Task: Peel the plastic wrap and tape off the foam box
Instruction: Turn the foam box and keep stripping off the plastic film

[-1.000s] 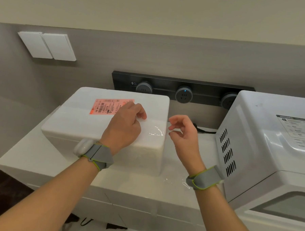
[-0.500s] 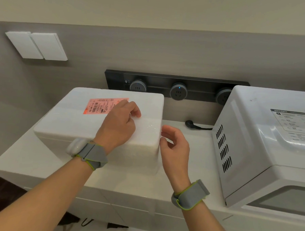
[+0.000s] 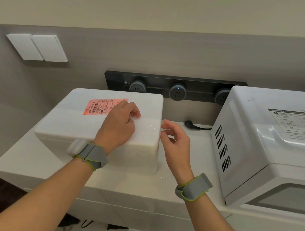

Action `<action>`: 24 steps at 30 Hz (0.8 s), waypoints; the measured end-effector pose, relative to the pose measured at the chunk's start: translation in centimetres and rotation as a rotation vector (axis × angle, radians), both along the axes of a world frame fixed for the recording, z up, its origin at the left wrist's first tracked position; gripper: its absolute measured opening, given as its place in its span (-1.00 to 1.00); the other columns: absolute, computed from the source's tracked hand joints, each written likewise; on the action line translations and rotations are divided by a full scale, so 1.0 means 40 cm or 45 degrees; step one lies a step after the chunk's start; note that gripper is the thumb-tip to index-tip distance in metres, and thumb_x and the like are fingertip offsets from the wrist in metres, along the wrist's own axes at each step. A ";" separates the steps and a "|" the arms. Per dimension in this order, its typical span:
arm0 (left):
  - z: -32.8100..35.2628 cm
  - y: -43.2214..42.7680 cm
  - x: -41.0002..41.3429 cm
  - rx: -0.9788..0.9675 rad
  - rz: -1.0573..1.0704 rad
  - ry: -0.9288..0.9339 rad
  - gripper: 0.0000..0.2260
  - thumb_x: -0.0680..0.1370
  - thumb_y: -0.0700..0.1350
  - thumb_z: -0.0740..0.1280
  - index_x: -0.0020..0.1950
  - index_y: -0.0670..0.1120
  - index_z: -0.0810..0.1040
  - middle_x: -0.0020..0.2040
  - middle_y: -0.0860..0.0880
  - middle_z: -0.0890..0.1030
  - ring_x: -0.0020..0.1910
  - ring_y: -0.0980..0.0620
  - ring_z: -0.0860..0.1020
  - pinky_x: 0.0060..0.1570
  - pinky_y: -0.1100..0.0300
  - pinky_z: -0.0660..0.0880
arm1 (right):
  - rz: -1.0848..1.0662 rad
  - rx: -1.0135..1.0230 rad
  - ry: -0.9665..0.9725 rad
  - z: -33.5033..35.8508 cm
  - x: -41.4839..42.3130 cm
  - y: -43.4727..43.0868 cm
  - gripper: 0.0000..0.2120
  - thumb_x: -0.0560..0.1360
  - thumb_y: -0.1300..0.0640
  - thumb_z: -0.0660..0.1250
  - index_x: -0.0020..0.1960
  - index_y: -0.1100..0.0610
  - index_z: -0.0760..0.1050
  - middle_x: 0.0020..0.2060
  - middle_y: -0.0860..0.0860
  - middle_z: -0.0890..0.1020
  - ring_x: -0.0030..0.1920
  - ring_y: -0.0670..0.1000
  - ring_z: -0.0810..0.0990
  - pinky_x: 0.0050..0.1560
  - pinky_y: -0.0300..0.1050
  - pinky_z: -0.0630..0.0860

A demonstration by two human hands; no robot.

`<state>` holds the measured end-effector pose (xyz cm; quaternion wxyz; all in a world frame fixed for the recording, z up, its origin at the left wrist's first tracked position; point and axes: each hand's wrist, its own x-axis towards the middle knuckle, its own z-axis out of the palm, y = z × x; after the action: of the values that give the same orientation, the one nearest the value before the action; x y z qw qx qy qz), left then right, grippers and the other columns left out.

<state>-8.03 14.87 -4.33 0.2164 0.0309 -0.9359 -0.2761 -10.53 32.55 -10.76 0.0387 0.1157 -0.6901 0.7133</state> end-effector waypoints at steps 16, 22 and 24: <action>-0.001 0.001 -0.001 -0.013 0.012 -0.004 -0.68 0.47 -0.41 0.13 -0.05 -0.02 0.51 0.00 0.02 0.51 0.05 0.02 0.42 0.03 0.23 0.30 | 0.023 0.037 0.078 -0.004 -0.019 0.008 -0.77 0.53 0.29 0.34 0.08 0.03 0.64 0.02 -0.06 0.69 0.02 -0.05 0.64 0.05 -0.08 0.61; 0.000 0.000 -0.004 -0.022 0.012 -0.003 -0.69 0.46 -0.40 0.13 -0.04 -0.03 0.51 -0.01 0.01 0.50 0.04 0.02 0.42 0.02 0.23 0.29 | 0.096 0.038 0.067 -0.006 -0.052 0.016 -0.83 0.51 0.27 0.36 -0.01 0.04 0.63 -0.08 -0.08 0.70 -0.05 -0.05 0.64 -0.04 -0.24 0.57; 0.000 -0.001 -0.004 -0.024 0.007 -0.002 -0.69 0.46 -0.40 0.13 -0.04 -0.03 0.51 -0.02 0.01 0.50 0.04 0.02 0.43 0.03 0.23 0.29 | 0.127 0.059 0.069 -0.004 -0.067 0.019 -0.85 0.51 0.28 0.36 -0.05 0.05 0.62 -0.11 -0.06 0.71 -0.08 -0.06 0.64 -0.06 -0.24 0.56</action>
<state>-8.20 14.82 -4.34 0.2166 0.0316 -0.9386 -0.2666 -13.23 33.30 -10.93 0.0189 0.1701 -0.6985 0.6949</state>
